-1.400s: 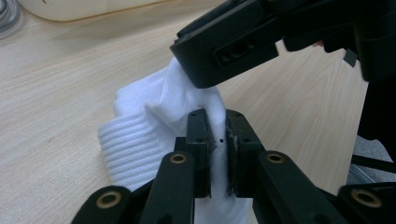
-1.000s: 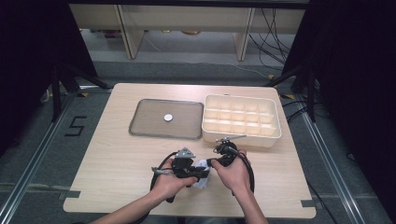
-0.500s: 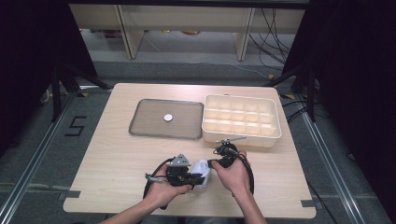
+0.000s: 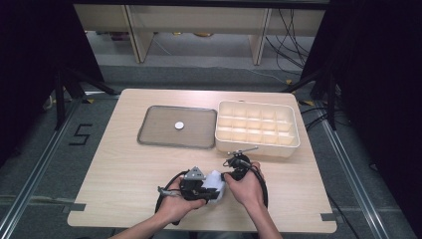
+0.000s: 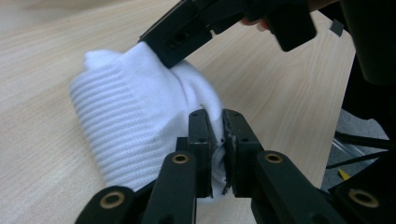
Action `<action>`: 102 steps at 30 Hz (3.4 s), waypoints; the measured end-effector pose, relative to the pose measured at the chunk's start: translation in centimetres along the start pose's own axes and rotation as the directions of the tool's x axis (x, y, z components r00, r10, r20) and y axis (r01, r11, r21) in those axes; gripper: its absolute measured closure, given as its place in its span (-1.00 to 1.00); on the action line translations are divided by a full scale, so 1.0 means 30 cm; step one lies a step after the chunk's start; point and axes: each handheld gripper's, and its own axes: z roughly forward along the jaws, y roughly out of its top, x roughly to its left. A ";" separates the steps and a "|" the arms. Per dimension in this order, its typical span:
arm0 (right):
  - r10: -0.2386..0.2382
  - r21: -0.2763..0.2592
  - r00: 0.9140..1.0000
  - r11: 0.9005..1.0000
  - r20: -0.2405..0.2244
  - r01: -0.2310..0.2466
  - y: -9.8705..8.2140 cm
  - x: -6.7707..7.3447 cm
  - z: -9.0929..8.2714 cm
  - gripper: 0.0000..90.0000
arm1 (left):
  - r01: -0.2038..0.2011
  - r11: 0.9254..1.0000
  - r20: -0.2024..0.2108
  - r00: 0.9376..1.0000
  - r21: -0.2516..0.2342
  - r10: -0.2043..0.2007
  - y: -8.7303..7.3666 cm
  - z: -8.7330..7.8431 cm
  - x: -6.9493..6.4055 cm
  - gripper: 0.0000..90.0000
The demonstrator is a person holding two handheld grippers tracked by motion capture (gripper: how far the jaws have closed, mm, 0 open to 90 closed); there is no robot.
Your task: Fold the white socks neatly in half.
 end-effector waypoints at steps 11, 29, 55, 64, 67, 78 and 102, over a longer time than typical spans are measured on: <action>-0.005 -0.001 1.000 1.000 0.002 0.005 0.005 0.011 -0.004 0.91 | -0.006 0.999 0.011 1.000 -0.041 0.006 0.002 -0.040 -0.019 0.78; 0.018 0.023 1.000 1.000 0.016 -0.018 -0.002 0.015 0.008 0.90 | 0.042 0.999 0.015 0.999 0.022 -0.042 -0.044 -0.003 -0.012 0.88; 0.016 -0.044 1.000 0.999 0.023 -0.015 -0.009 -0.002 -0.029 0.34 | 0.071 0.996 0.002 0.997 -0.061 -0.071 -0.028 -0.179 0.058 0.29; 0.022 -0.052 1.000 0.998 -0.008 -0.022 0.006 0.000 -0.046 0.21 | 0.117 0.990 -0.034 0.992 -0.081 -0.120 -0.034 -0.225 0.112 0.11; 0.020 -0.055 1.000 0.998 -0.012 -0.020 0.008 0.005 -0.056 0.18 | 0.126 0.988 -0.035 0.991 -0.085 -0.130 -0.037 -0.230 0.121 0.08; 0.065 -0.013 0.997 0.998 -0.042 -0.066 0.004 0.022 -0.053 -0.02 | 0.150 0.986 -0.031 0.988 -0.074 -0.153 -0.055 -0.227 0.136 0.04; 0.099 0.018 0.993 0.995 -0.065 -0.098 0.001 -0.005 -0.046 -0.09 | 0.157 0.980 -0.058 0.985 -0.123 -0.165 -0.039 -0.248 0.179 -0.01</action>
